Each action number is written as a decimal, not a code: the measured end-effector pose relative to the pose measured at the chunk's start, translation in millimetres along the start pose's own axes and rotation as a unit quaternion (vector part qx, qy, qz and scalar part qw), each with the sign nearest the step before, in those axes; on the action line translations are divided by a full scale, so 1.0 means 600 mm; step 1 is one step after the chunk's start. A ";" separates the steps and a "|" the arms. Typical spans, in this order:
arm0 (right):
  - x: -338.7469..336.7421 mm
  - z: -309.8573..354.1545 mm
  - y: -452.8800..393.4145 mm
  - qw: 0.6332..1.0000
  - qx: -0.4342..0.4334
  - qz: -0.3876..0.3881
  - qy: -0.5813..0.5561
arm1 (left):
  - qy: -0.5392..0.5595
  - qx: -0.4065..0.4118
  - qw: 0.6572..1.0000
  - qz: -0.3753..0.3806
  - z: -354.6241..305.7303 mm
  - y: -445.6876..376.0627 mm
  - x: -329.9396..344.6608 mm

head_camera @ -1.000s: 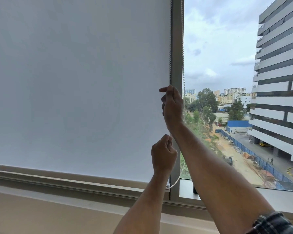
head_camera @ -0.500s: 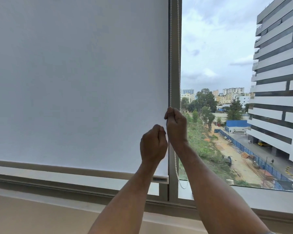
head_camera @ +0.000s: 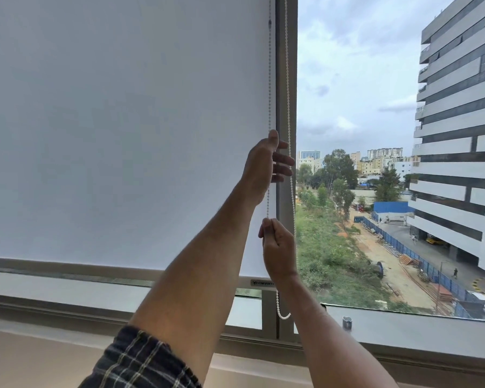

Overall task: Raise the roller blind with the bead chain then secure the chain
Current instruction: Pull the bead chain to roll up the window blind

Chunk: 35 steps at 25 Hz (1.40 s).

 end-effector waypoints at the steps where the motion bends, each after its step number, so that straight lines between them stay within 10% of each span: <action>1: -0.005 -0.007 0.008 1.000 0.005 -0.002 0.003 | 0.047 -0.012 0.999 0.020 0.013 0.002 0.005; 8: 0.006 -0.054 0.066 0.996 0.034 0.077 0.044 | -0.110 0.026 0.978 -0.178 0.080 0.022 -0.011; 17: -0.041 0.092 -0.089 0.994 -0.069 -0.077 0.031 | -0.143 0.074 0.962 -0.222 0.079 0.036 -0.035; 28: 0.020 0.221 -0.235 0.990 0.096 0.028 -0.101 | -0.124 0.034 0.966 -0.225 0.194 0.130 -0.010; 35: 0.037 0.210 -0.208 0.996 0.037 -0.011 -0.075 | -0.123 0.002 0.968 -0.217 0.274 0.181 0.015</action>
Point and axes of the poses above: each hand's wrist, its own y-axis away from the middle knuckle, its own x-axis out of the palm, z = x × y, the point moved 6 cm from there along -y, towards the middle knuckle, and after that the axes turned 8 degrees about z, right-handed, at the moved point
